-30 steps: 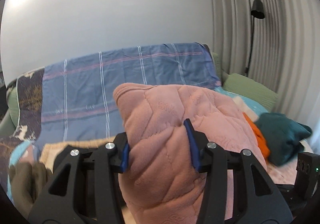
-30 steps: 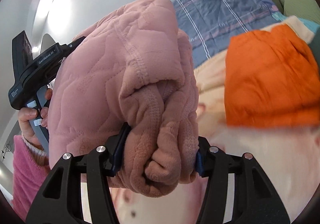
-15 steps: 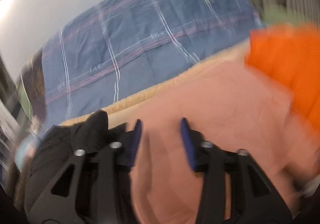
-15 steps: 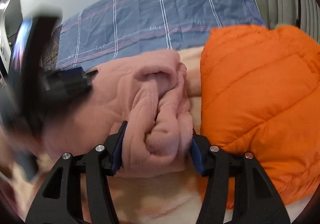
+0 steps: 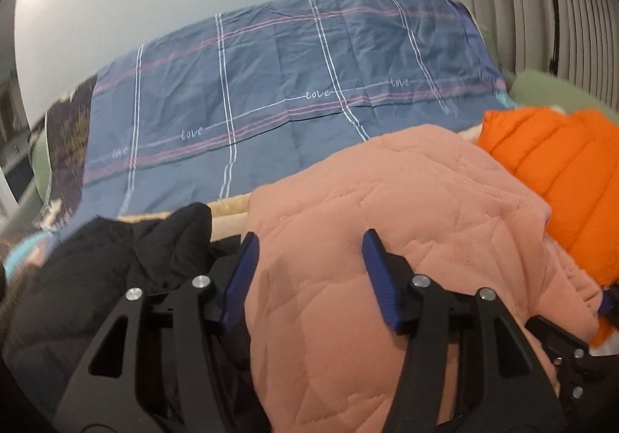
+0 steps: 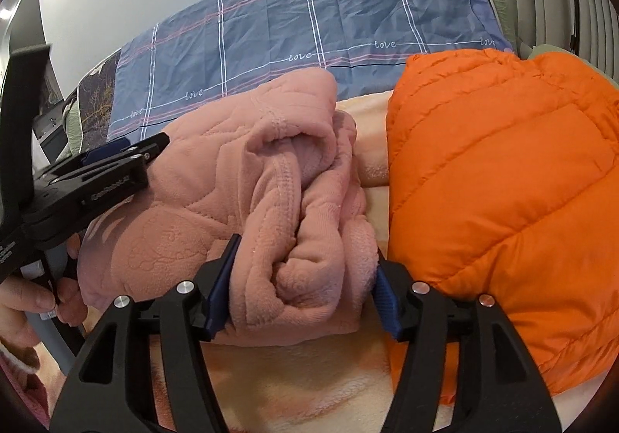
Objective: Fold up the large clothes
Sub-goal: 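Carry the pink jacket with both grippers beside the folded orange jacket, then lower the pink jacket onto the blanket and open both grippers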
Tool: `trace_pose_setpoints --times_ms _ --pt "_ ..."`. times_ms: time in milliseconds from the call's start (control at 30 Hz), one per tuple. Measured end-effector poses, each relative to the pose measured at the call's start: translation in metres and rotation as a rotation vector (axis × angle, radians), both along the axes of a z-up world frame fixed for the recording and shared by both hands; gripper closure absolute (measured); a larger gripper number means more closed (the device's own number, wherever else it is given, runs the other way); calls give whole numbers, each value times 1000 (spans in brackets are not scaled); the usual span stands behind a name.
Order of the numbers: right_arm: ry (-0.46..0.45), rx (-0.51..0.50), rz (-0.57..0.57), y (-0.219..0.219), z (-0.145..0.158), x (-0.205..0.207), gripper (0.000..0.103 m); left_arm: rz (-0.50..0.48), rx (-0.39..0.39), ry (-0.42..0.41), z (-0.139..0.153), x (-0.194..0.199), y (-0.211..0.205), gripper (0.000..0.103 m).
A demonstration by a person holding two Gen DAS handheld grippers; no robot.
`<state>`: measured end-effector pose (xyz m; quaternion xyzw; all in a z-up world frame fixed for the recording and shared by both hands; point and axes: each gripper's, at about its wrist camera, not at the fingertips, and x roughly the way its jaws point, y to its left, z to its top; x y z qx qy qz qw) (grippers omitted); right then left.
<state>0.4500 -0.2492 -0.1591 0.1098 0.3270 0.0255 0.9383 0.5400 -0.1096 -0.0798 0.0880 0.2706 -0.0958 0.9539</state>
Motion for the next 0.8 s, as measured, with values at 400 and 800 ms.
trace_pose_setpoints --times_ms 400,800 --pt "-234 164 63 -25 56 -62 54 -29 -37 -151 7 -103 19 22" --pt "-59 58 13 -11 16 -19 70 7 275 -9 -31 -96 -2 14"
